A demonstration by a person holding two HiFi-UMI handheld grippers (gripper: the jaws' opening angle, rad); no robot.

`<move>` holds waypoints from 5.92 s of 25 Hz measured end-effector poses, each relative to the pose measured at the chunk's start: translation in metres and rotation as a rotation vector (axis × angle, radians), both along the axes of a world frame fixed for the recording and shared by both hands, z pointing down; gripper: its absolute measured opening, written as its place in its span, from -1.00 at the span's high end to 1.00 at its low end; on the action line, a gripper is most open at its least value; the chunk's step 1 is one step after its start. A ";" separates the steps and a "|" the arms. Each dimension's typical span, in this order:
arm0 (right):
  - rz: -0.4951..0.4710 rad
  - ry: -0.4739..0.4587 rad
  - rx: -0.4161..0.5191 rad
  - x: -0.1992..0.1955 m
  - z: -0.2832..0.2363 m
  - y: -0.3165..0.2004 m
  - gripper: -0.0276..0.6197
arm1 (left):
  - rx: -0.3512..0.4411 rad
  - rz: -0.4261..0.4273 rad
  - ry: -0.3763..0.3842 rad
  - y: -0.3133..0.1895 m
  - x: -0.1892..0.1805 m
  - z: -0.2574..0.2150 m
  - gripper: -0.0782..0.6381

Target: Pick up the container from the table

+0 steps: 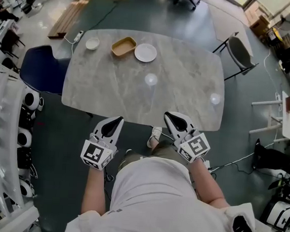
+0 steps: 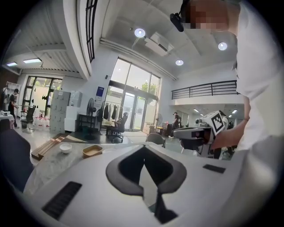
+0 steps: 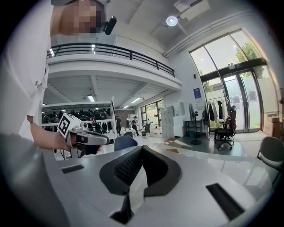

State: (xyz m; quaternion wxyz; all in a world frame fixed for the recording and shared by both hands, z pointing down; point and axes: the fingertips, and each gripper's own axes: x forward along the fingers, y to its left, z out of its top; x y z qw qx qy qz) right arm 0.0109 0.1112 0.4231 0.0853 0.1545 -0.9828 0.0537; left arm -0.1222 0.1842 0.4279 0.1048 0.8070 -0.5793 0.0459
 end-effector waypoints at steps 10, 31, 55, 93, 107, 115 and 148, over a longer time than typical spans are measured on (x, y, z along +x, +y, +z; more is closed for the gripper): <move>-0.061 0.007 -0.002 0.015 0.002 -0.114 0.88 | -0.029 -0.070 -0.013 -0.117 0.013 0.000 0.77; 0.087 0.071 -0.115 0.026 0.028 -0.202 0.88 | -0.178 -0.072 -0.053 -0.229 -0.017 0.035 0.77; 0.385 0.257 -0.245 0.012 0.094 -0.203 0.88 | -0.479 0.021 -0.231 -0.332 -0.136 0.188 0.40; 0.519 0.386 -0.348 0.020 0.135 -0.202 0.88 | -0.677 0.072 -0.643 -0.416 -0.215 0.314 0.72; 0.460 0.342 -0.312 0.018 0.122 -0.200 0.88 | -0.649 0.055 -0.578 -0.394 -0.198 0.272 0.73; 0.384 0.289 -0.277 0.009 0.110 -0.202 0.88 | -0.610 0.028 -0.531 -0.368 -0.180 0.224 0.73; 0.144 0.044 -0.116 -0.019 -0.003 -0.234 0.88 | -0.233 -0.060 -0.326 -0.275 -0.057 0.002 0.72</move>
